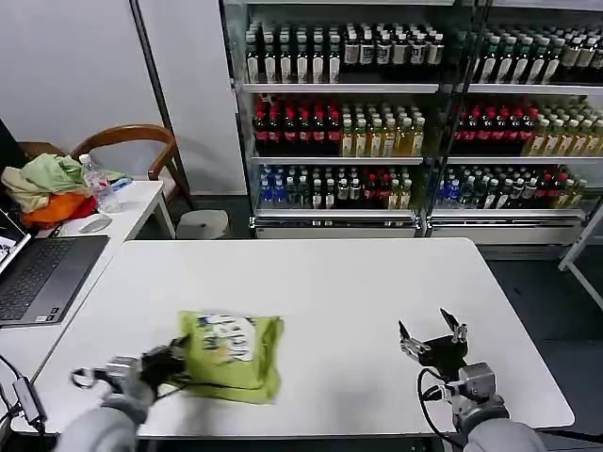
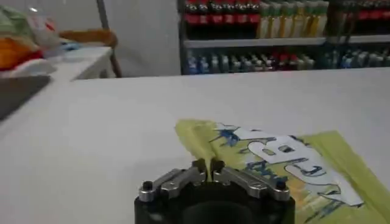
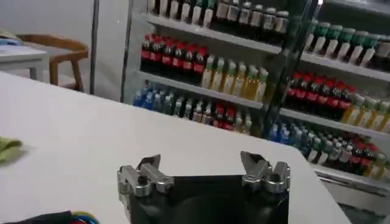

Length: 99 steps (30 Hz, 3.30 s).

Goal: Fold and organize the clothes.

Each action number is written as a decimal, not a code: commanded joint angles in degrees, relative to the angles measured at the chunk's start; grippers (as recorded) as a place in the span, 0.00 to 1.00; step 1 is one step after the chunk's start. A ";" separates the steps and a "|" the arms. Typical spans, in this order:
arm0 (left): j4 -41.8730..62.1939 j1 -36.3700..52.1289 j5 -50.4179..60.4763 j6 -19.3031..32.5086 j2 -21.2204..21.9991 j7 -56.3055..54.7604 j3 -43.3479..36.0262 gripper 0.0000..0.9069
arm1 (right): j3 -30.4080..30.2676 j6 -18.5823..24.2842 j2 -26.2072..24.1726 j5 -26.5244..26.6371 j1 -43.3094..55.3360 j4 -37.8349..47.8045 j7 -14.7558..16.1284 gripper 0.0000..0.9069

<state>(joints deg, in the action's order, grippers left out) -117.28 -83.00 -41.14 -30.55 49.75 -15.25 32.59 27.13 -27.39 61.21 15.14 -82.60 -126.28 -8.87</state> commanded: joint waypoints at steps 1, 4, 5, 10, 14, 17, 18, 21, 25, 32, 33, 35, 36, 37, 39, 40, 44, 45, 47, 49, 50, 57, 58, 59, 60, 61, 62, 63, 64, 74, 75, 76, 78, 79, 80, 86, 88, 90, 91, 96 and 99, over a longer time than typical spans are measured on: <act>8.63 -14.00 -8.70 -2.62 -21.19 11.49 40.24 0.06 | -0.11 0.65 0.00 0.31 2.04 -0.09 0.06 1.00; 2.13 -10.51 -8.36 -2.63 -18.72 9.95 37.59 0.06 | -0.33 0.48 0.45 0.10 1.73 -0.59 0.03 1.00; -2.14 -9.39 -8.17 -2.61 -16.76 7.88 33.73 0.06 | -0.38 0.48 0.57 -0.09 1.27 -0.86 0.02 1.00; -16.55 -2.90 11.26 -2.45 2.95 5.17 -8.09 0.06 | 0.95 0.50 0.89 -1.05 -2.06 -1.82 0.10 1.00; -12.14 -1.73 25.37 0.49 15.81 7.39 -28.25 0.06 | 2.18 0.27 0.67 -1.24 -3.01 -1.84 0.00 1.00; -7.45 0.43 27.96 2.34 20.94 8.03 -32.44 0.06 | 2.22 0.01 0.66 -1.29 -2.96 -1.86 -0.01 1.00; -6.18 1.47 28.71 2.84 22.07 8.02 -32.99 0.06 | 2.04 -0.05 0.73 -1.38 -2.88 -1.78 -0.02 1.00; -3.15 4.00 31.18 4.37 23.55 7.44 -33.52 0.06 | 1.46 -0.28 0.87 -1.58 -2.30 -1.49 -0.05 1.00; -1.30 7.08 31.84 4.95 25.73 1.93 -33.78 0.06 | 1.02 -0.47 0.91 -1.69 -1.79 -1.23 -0.04 1.00; 2.04 13.93 30.58 3.64 29.08 -4.16 -33.62 0.06 | 1.47 -0.60 0.56 -1.71 -1.79 -1.28 0.07 1.00; 2.60 14.45 29.63 3.59 29.29 -4.51 -33.43 0.06 | 1.65 -0.60 0.46 -1.67 -1.86 -1.32 0.08 1.00; 3.48 16.18 25.97 1.85 29.86 -6.37 -32.49 0.06 | 2.22 -0.59 0.10 -1.52 -1.92 -1.29 0.16 1.00; 3.66 17.03 23.10 1.36 30.19 -7.70 -32.02 0.06 | 2.35 -0.58 0.00 -1.49 -1.87 -1.24 0.17 1.00; 3.75 17.57 21.32 1.02 30.36 -7.92 -31.80 0.06 | 2.50 -0.59 -0.11 -1.43 -1.76 -1.11 0.21 1.00; 3.46 19.13 14.95 -0.69 30.69 -10.03 -31.32 0.06 | 2.70 -0.58 -0.46 -1.22 -1.29 -0.79 0.29 1.00; 3.36 19.73 12.67 -1.15 30.72 -10.56 -31.38 0.06 | 2.78 -0.60 -0.60 -1.13 -0.94 -0.54 0.33 1.00; 3.80 20.84 8.04 -1.31 31.77 -10.75 -32.32 0.06 | 2.81 -0.63 -0.79 -0.88 0.44 0.67 0.52 1.00; 4.20 21.06 7.77 -1.31 32.34 -10.76 -32.36 0.06 | 2.78 -0.62 -0.80 -0.86 0.85 0.95 0.67 1.00; 5.28 21.56 7.27 -1.17 33.67 -11.14 -32.41 0.06 | 2.82 -0.62 -0.93 -0.79 1.33 1.35 0.84 1.00; 5.94 22.02 6.97 -1.09 34.62 -11.38 -32.39 0.06 | 3.02 -0.60 -1.05 -0.68 1.66 1.63 0.99 1.00; 6.56 22.46 7.00 -0.98 35.36 -11.45 -32.42 0.08 | 3.19 -0.60 -1.18 -0.61 1.93 1.86 1.08 1.00; 8.92 25.35 5.46 2.34 38.38 -10.61 -32.08 1.00 | 3.23 -0.59 -1.07 -0.48 3.32 2.61 1.34 1.00; 8.86 25.57 5.44 3.07 38.63 -10.20 -32.14 1.00 | 3.24 -0.50 -1.04 -0.50 3.59 2.78 1.59 1.00; 8.77 25.68 5.47 3.75 38.72 -9.68 -32.17 1.00 | 3.24 -0.38 -1.02 -0.53 3.79 2.92 1.75 1.00; 8.57 25.76 5.70 4.30 38.51 -9.47 -32.20 1.00 | 3.23 -0.29 -1.02 -0.57 4.16 3.24 1.89 1.00; 8.40 25.87 5.91 4.61 38.00 -9.07 -32.08 1.00 | 3.24 -0.07 -1.01 -0.60 4.66 3.72 2.18 1.00; 8.25 26.04 6.33 4.94 37.42 -8.42 -31.50 1.00 | 3.22 0.15 -1.04 -0.72 5.13 4.12 2.28 1.00; 8.07 26.23 6.93 5.05 36.01 -8.05 -30.75 1.00 | 3.02 0.28 -1.04 -0.79 5.85 4.85 2.16 1.00; 7.58 26.57 7.09 5.26 34.27 -7.55 -29.50 1.00 | 2.78 0.29 -0.98 -0.73 6.54 5.41 2.20 1.00; 10.32 20.66 26.73 18.46 12.50 11.61 -7.74 1.00 | -5.91 5.08 2.72 -0.67 12.23 11.20 1.25 1.00; 10.76 19.19 27.18 19.22 11.42 13.23 -5.87 1.00 | -7.19 5.08 3.02 -0.32 12.30 11.12 1.30 1.00; 11.19 17.77 27.77 20.52 10.42 14.91 -3.91 1.00 | -8.41 5.12 3.53 0.13 12.39 10.99 1.51 1.00; 11.63 14.52 28.06 22.00 8.88 17.00 -0.48 1.00 | -11.62 4.46 4.25 3.09 12.42 10.69 1.70 1.00; 11.66 13.30 27.98 22.54 8.69 16.94 0.19 1.00 | -13.49 3.57 4.66 5.61 12.50 10.78 1.63 1.00; 11.67 12.80 27.89 22.78 8.69 16.95 0.69 1.00 | -14.70 2.97 5.01 7.18 12.56 11.23 1.35 1.00; 11.64 9.87 28.12 23.62 10.16 15.94 1.24 1.00 | -19.87 -1.51 6.89 18.18 13.32 16.18 -2.79 1.00; 11.73 9.91 28.13 23.46 10.59 15.35 1.11 1.00 | -20.66 -1.44 7.31 19.05 13.41 17.56 -2.88 1.00; 11.77 9.95 28.13 23.29 10.76 15.01 1.02 1.00 | -21.28 -1.44 7.98 20.14 13.50 18.22 -3.72 1.00; 11.75 9.96 28.12 23.27 10.78 14.87 0.98 1.00 | -21.38 -1.44 8.11 20.53 13.51 18.30 -3.99 1.00; 11.92 9.78 28.03 23.28 10.76 14.54 0.98 1.00 | -21.50 -1.29 8.49 22.94 13.66 18.66 -4.46 1.00; 12.00 9.70 28.03 23.27 10.87 14.27 0.77 1.00 | -21.03 -0.63 8.65 25.11 14.07 19.23 -4.38 1.00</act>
<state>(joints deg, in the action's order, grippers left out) -105.78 -70.83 -14.86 -9.30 62.67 -2.68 30.21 9.52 -27.47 68.50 32.10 -69.36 -109.96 -11.78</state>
